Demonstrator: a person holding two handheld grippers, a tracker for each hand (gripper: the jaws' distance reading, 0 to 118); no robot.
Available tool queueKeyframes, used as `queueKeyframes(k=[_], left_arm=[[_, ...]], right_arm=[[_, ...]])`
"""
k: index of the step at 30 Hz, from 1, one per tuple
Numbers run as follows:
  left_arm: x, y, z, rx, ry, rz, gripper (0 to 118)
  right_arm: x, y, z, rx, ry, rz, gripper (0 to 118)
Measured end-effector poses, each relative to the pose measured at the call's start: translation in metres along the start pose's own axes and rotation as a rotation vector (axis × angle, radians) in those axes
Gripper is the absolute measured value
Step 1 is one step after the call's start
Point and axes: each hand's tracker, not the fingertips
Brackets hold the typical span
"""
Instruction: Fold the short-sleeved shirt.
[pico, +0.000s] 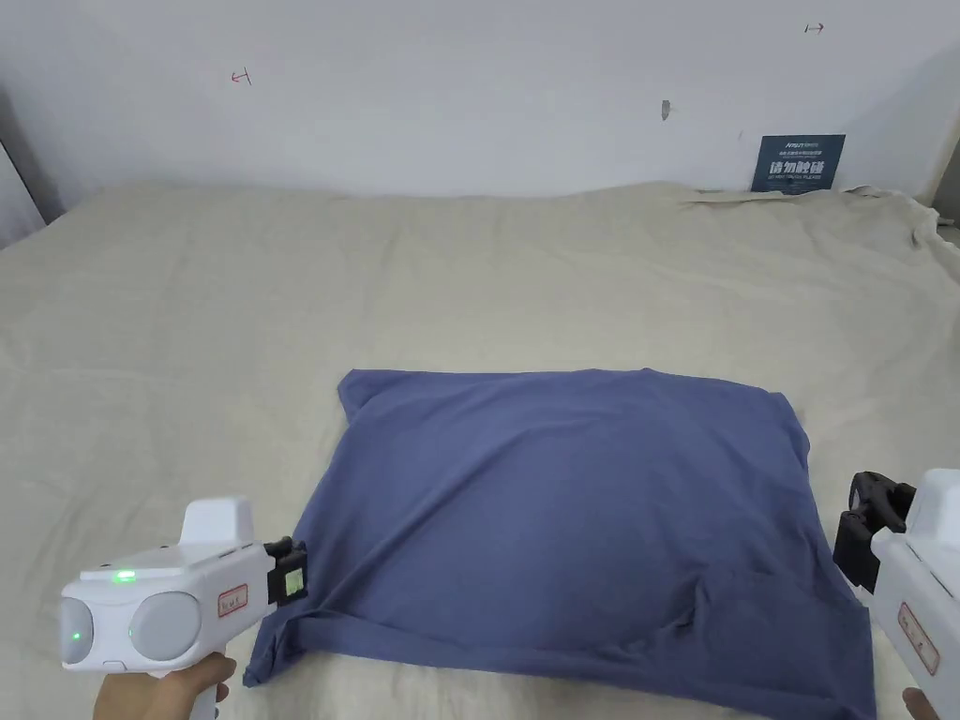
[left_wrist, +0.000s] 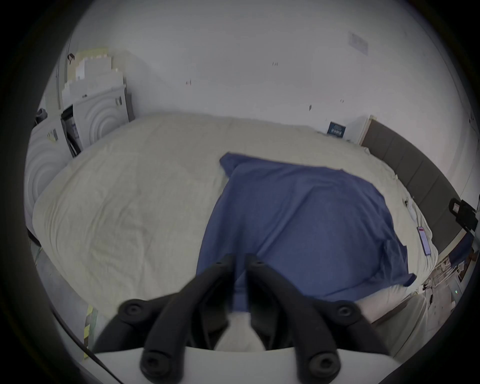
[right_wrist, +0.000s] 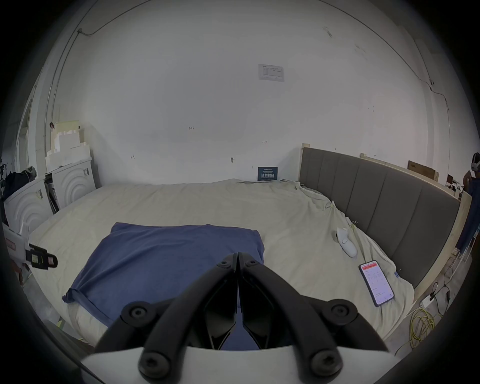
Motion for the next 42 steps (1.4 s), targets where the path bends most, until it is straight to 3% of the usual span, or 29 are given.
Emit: queueKeyframes(k=[1, 2, 4, 13, 15, 17, 20, 27, 30, 32, 33, 34, 42], left_arm=[[-0.003, -0.003, -0.003, -0.018, 0.001, 0.005, 60], [-0.005, -0.007, -0.008, -0.046, 0.001, 0.004, 74], [-0.009, -0.016, -0.015, -0.082, 0.009, -0.001, 87], [-0.027, -0.054, -0.053, -0.215, 0.1, 0.003, 89], [-0.027, -0.057, -0.06, -0.233, 0.118, -0.009, 79], [-0.027, -0.06, -0.065, -0.246, 0.112, -0.02, 34], [-0.021, -0.058, -0.061, -0.246, 0.079, -0.025, 14], [-0.021, -0.046, -0.048, -0.188, 0.032, -0.022, 7], [-0.024, -0.039, -0.042, -0.164, 0.018, -0.002, 7], [-0.025, -0.035, -0.039, -0.156, 0.013, 0.005, 7], [-0.026, -0.034, -0.038, -0.153, 0.011, 0.009, 7], [-0.026, -0.032, -0.037, -0.15, 0.01, 0.011, 7], [-0.026, -0.029, -0.036, -0.14, -0.002, 0.032, 7]], right_arm=[[0.001, -0.001, 0.0, -0.004, 0.0, -0.002, 0], [0.001, -0.002, -0.001, -0.008, -0.001, -0.004, 0], [0.002, -0.004, -0.002, -0.016, -0.001, -0.005, 0], [0.007, -0.015, -0.002, -0.059, 0.0, -0.005, 0], [0.009, -0.018, -0.002, -0.071, -0.003, -0.005, 0], [0.012, -0.021, -0.002, -0.082, -0.006, -0.011, 0], [0.017, -0.027, -0.001, -0.109, -0.01, -0.02, 0], [0.037, -0.067, -0.016, -0.329, -0.015, -0.077, 2], [0.042, -0.09, -0.024, -0.434, -0.006, -0.097, 27], [0.044, -0.104, -0.028, -0.478, -0.008, -0.127, 67], [0.044, -0.111, -0.03, -0.502, -0.002, -0.129, 78], [0.044, -0.118, -0.033, -0.507, -0.002, -0.129, 82], [0.035, -0.145, -0.044, -0.577, 0.004, -0.106, 81]])
